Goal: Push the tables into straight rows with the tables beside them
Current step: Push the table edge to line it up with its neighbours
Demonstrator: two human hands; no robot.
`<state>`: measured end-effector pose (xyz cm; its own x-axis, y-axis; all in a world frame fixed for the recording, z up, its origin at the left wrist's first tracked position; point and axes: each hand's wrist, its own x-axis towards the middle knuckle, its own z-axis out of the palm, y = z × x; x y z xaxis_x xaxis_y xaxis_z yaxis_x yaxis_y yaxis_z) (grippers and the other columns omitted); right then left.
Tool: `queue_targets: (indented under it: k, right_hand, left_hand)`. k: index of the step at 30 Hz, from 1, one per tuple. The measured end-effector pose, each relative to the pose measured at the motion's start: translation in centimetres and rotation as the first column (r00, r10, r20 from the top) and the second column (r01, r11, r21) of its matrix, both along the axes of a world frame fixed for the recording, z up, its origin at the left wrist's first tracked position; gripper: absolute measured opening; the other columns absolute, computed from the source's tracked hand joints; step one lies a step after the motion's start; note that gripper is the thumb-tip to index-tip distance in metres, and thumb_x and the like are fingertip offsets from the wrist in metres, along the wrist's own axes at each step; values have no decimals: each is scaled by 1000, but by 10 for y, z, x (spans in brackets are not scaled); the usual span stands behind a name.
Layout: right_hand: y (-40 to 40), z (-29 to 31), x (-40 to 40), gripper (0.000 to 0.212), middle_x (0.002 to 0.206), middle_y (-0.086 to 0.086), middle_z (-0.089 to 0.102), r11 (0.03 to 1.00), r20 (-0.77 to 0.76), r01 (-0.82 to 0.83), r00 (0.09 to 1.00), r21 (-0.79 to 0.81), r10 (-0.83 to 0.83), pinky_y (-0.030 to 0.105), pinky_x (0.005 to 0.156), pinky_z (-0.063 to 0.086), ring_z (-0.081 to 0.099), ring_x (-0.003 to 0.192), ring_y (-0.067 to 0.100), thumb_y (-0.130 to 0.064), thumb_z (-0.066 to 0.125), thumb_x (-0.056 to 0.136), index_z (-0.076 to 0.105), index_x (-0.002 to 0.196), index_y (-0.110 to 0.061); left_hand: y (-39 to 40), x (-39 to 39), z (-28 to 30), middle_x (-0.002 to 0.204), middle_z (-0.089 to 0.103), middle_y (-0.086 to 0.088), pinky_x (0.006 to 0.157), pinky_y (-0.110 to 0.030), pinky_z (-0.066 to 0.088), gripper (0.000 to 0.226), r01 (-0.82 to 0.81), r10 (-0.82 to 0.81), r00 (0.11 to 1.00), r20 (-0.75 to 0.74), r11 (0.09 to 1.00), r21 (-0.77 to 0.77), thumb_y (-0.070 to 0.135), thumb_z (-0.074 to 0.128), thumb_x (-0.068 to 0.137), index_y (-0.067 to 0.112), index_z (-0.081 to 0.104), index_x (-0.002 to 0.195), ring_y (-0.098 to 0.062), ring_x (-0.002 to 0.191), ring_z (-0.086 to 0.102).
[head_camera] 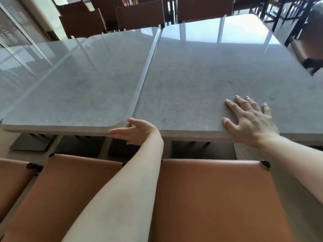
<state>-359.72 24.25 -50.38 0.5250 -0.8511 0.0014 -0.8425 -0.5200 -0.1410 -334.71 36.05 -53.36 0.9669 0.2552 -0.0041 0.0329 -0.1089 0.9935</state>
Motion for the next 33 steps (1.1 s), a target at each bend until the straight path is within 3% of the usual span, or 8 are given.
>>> queue_targets:
  k: [4,6,8,11,13,16,25,33]
  right_hand:
    - [-1,0,0,83,170,-8,15,1000,10,3,1000,-5,-3,55,125,4,6,157,15,-72,14,82,21,159,-42]
    - [-1,-1,-1,78,170,-9,13,1000,10,4,1000,0,-4,54,125,3,5,157,14,-69,14,86,20,159,-42]
    - [1,-1,-2,75,170,-8,13,1000,21,4,1000,4,-4,54,125,3,5,158,15,-66,14,88,20,159,-42]
    - [2,-1,-2,70,170,-7,14,1000,17,9,1000,10,-9,54,125,4,6,158,15,-64,17,93,21,159,-41]
    - [3,-2,-2,72,170,-8,15,1000,24,23,999,1,-23,54,125,5,7,158,15,-64,16,91,23,159,-41]
    - [3,1,0,79,170,-8,17,1000,38,28,999,4,-28,54,125,6,9,157,16,-66,15,84,24,158,-41]
    - [-1,3,0,80,171,-4,-6,999,-69,18,997,39,-15,64,122,-1,-7,158,23,-76,10,86,8,159,-44]
    - [-9,0,0,96,172,-5,-2,1000,-78,4,997,27,-2,62,122,2,-4,158,22,-82,-1,72,4,160,-44]
  left_hand:
    - [23,-7,-6,170,-4,-12,125,-50,0,84,179,-175,984,-41,977,117,65,12,98,11,5,163,-33,157,3]
    - [44,-19,-14,170,-3,-16,126,-53,-3,78,326,-396,906,149,878,351,54,28,97,11,16,162,-34,157,0]
    - [51,-23,-15,170,-2,-14,125,-50,-10,79,384,-723,579,377,649,656,55,37,95,13,24,160,-31,157,-2]
    - [26,-11,8,170,-7,-4,124,-54,-13,96,247,-994,47,102,110,963,77,39,85,25,18,162,-33,157,-8]
    - [6,-1,29,171,-8,-4,120,-66,-9,114,118,-989,0,-151,-150,982,94,32,68,33,11,162,-40,155,-10]
    - [-11,6,40,169,-17,-5,114,-75,-10,127,131,-929,12,-369,-365,922,98,47,61,38,-2,161,-42,153,-17]
    - [-12,2,34,169,-19,-4,115,-73,-10,129,133,-903,14,-429,-423,896,91,59,64,40,-11,159,-38,152,-24]
    - [-16,7,32,169,-17,-2,117,-71,-10,126,147,-910,-14,-415,-412,899,88,62,65,43,-9,159,-37,153,-23]
